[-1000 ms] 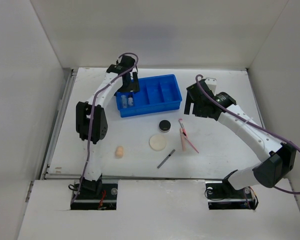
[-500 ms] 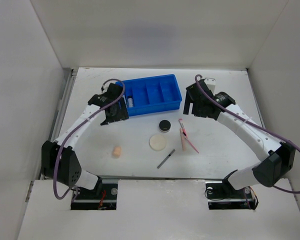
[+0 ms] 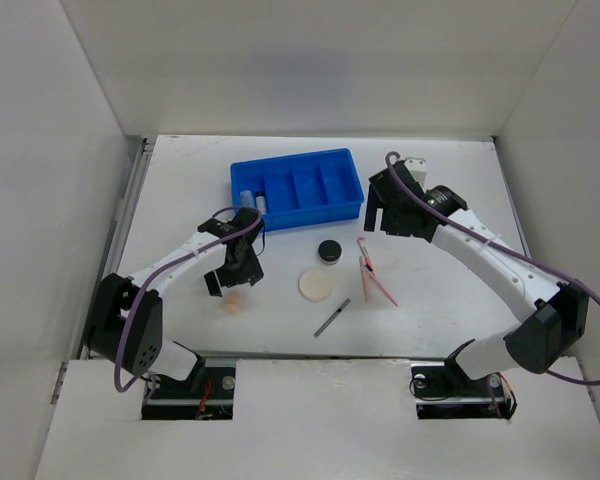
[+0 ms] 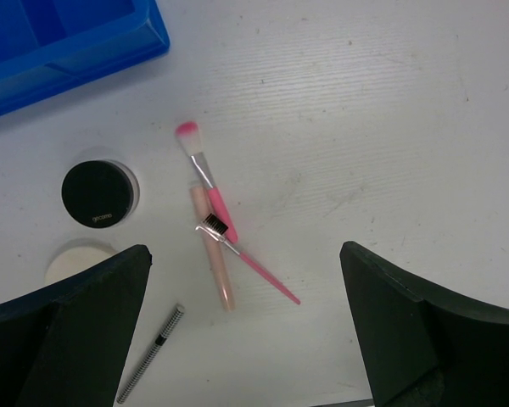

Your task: Organize the makeup

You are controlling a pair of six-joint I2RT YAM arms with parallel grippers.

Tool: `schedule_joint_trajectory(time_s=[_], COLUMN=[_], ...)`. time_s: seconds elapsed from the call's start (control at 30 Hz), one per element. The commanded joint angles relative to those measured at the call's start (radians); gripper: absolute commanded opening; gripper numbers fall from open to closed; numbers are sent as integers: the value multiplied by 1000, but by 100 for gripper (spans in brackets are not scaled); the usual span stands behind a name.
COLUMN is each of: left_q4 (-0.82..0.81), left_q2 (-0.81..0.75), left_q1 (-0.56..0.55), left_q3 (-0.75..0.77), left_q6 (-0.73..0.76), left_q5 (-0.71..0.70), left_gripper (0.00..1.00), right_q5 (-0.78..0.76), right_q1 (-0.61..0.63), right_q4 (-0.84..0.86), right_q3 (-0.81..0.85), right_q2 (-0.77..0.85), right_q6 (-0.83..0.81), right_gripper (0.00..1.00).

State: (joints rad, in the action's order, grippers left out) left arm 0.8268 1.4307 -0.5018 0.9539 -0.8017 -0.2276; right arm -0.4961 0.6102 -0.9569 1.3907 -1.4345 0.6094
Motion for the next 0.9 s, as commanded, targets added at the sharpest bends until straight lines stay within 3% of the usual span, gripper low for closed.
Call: schedule_joint_trajectory(time_s=[0.0,0.3,0.47,0.53,0.63,0.87], left_q4=[15,-41,-51,-42,-8,-17], left_q2=[-3,20,45,34,-22,-29], left_q1=[0,0,0,0,-52,-75], left_q3=[-49,-116,-126,-116,-41,253], left_q6=[-85,-160,-160,-131,-74,99], left_q5=[-16,-39,-15,-15,-22,-24], left_gripper=[72,63,43,31,24,24], right_q5=[4,4,4,4,4,-41], right_q1=[6,6,6,6,6,6], right_q4=[32,32,32,32,32,32], right_q3=[-7,-16,-16,-16,-16,-7], right_q2=[29,29,29,29,29,39], right_q6=[-10,-10,-10,-10,-10,0], right_gripper=[100,100,100,100,100,100])
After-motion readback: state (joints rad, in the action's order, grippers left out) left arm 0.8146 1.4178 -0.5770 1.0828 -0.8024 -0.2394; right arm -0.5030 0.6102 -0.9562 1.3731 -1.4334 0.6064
